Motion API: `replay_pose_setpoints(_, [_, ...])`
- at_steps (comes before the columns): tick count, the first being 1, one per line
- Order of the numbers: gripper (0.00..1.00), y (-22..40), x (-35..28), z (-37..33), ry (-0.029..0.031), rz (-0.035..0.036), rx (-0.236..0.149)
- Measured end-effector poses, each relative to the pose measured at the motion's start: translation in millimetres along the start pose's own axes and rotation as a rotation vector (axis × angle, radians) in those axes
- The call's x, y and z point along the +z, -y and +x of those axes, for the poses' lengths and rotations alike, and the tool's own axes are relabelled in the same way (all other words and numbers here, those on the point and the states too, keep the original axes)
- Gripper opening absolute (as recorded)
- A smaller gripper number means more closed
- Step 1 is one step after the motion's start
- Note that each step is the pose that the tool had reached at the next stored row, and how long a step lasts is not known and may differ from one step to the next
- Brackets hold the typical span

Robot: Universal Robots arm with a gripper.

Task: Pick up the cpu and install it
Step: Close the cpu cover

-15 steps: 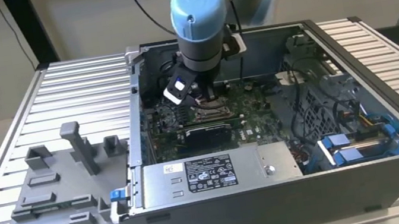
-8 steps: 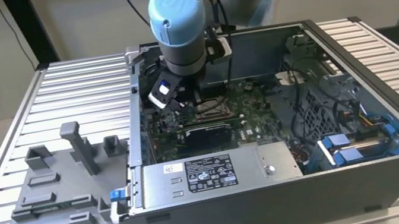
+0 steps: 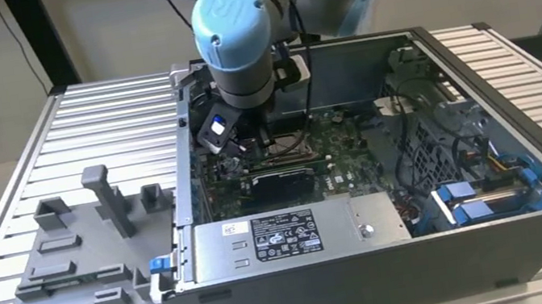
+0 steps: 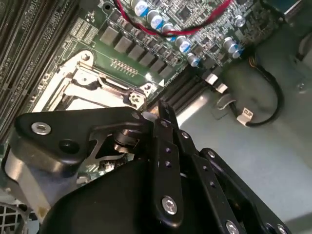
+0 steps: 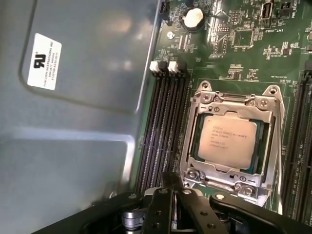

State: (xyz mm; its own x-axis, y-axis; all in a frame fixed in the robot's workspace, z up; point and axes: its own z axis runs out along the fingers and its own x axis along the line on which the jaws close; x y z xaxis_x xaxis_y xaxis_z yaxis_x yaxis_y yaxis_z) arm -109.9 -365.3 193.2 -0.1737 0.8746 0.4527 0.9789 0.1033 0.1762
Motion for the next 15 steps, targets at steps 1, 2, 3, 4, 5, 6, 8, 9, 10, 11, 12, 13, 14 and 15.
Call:
replay_pose_setpoints(1, [0.0, 0.0, 0.8, -0.4, 0.0, -0.0002, 0.0])
replay_pose_setpoints(2, [0.0, -0.3, 1.0, -0.6, 0.0001, -0.0001, 0.0])
replay_pose_setpoints(3, [0.0, -0.8, 1.1, -0.7, 0.0001, -0.0001, 0.0])
replay_pose_setpoints(4, [0.0, -1.7, 1.3, -0.9, 0.0001, -0.0002, 0.0])
replay_pose_setpoints(5, [0.0, -3.2, 1.5, -1.1, -0.0001, -0.0002, 0.0])
replay_pose_setpoints(6, [0.0, -5.2, 1.7, -1.5, -0.0001, -0.0002, 0.0])
replay_pose_setpoints(8, [0.0, -10.0, 2.2, -2.4, 0.0, -0.0001, 0.0])
replay_pose_setpoints(9, [0.0, -12.4, 2.5, -2.8, 0.0, 0.0, 0.0])
replay_pose_setpoints(10, [0.0, -14.3, 2.7, -3.1, 0.0, 0.0001, 0.0])
replay_pose_setpoints(11, [0.0, -16.3, 2.9, -3.5, 0.0, 0.0, 0.0])
replay_pose_setpoints(12, [0.0, -18.3, 3.2, -3.9, 0.0, 0.0002, 0.0])
replay_pose_setpoints(13, [0.0, -20.6, 3.5, -4.3, 0.0, 0.0004, 0.0])
replay_pose_setpoints(14, [0.0, -22.9, 3.8, -4.8, 0.0, 0.0006, 0.0])
replay_pose_setpoints(15, [0.0, -25.0, 4.3, -5.3, 0.0, 0.0006, 0.0])
